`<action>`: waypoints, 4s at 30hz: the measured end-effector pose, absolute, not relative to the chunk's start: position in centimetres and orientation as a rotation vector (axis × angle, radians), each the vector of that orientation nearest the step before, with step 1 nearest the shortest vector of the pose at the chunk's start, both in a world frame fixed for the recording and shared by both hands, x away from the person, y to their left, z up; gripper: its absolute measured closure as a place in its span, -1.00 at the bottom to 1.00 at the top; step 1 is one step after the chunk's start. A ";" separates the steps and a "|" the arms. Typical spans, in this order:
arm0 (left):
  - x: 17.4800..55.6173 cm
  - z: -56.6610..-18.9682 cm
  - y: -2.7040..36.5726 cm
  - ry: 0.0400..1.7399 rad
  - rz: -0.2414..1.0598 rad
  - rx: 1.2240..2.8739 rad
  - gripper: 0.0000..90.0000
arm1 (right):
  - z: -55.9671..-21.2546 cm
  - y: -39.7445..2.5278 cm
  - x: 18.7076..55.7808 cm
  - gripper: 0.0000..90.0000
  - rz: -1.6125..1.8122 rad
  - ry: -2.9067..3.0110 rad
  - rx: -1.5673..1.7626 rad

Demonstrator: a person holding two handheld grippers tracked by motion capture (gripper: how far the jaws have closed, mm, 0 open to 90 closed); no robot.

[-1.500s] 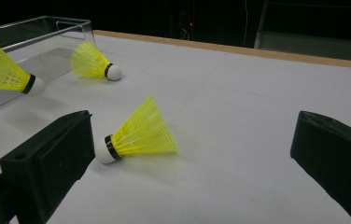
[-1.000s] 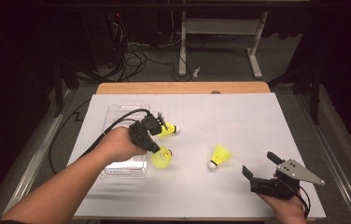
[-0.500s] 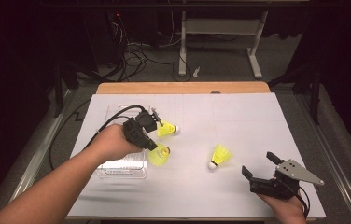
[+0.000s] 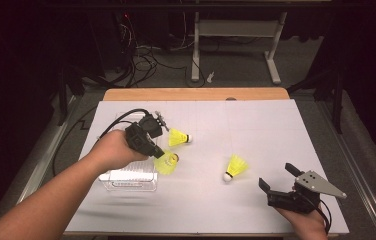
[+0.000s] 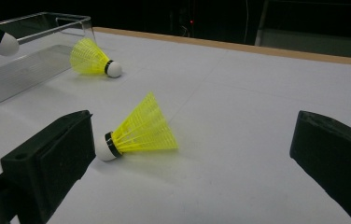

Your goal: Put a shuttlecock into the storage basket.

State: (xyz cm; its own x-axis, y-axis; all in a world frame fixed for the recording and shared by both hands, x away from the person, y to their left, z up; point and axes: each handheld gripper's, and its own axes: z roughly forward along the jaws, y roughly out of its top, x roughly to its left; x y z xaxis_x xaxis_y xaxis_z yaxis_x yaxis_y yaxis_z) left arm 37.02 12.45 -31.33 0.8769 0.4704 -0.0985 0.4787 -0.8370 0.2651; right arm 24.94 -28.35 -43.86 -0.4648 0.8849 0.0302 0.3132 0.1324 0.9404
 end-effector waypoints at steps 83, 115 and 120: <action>38.2 -31.7 27.3 1.106 0.101 2.586 1.00 | -44.3 -27.9 25.1 -0.99 1.305 1.884 1.151; 41.9 -33.4 25.8 1.213 0.083 2.533 1.00 | -44.3 -28.0 25.1 -0.99 1.316 1.882 1.155; 42.5 -33.8 25.7 1.232 0.095 2.539 1.00 | -44.3 -28.1 25.1 -0.99 1.317 1.881 1.157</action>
